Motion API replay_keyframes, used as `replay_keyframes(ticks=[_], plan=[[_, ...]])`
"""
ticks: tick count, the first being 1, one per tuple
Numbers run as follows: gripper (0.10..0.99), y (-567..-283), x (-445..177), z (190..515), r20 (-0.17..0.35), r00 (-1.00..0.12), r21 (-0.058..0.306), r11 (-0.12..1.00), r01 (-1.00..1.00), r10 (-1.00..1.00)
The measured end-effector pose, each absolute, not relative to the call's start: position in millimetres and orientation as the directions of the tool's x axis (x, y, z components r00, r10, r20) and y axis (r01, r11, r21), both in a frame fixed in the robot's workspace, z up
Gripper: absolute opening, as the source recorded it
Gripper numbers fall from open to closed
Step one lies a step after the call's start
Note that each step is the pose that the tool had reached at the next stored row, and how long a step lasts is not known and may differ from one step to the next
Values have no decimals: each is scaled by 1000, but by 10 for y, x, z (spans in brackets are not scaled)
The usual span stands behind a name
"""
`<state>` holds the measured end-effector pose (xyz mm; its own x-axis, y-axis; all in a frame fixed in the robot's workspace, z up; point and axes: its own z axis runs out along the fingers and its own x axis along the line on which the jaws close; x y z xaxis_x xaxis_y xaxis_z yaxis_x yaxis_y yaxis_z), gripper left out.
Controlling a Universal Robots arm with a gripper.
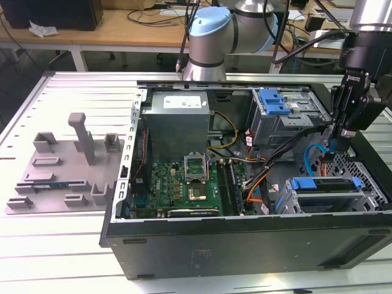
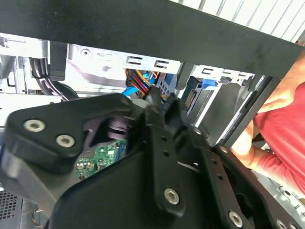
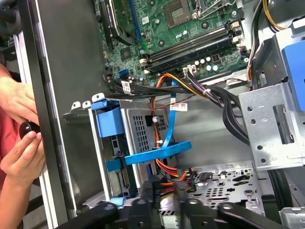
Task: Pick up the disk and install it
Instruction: 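Insert the first disk wire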
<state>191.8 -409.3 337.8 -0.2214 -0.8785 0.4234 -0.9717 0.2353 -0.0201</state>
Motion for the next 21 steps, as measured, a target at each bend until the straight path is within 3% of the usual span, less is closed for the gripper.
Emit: replay_keyframes(ticks=[1,12,15,21], plan=[[267,-4094,1918,3377,423,-222,-20,235,-972,-878],[267,-4092,1901,3375,424,-222,-21,235,-972,-878],[169,-4092,1900,3375,426,-222,-21,235,-972,-877],[169,-4092,1900,3375,427,-222,-21,235,-972,-877]])
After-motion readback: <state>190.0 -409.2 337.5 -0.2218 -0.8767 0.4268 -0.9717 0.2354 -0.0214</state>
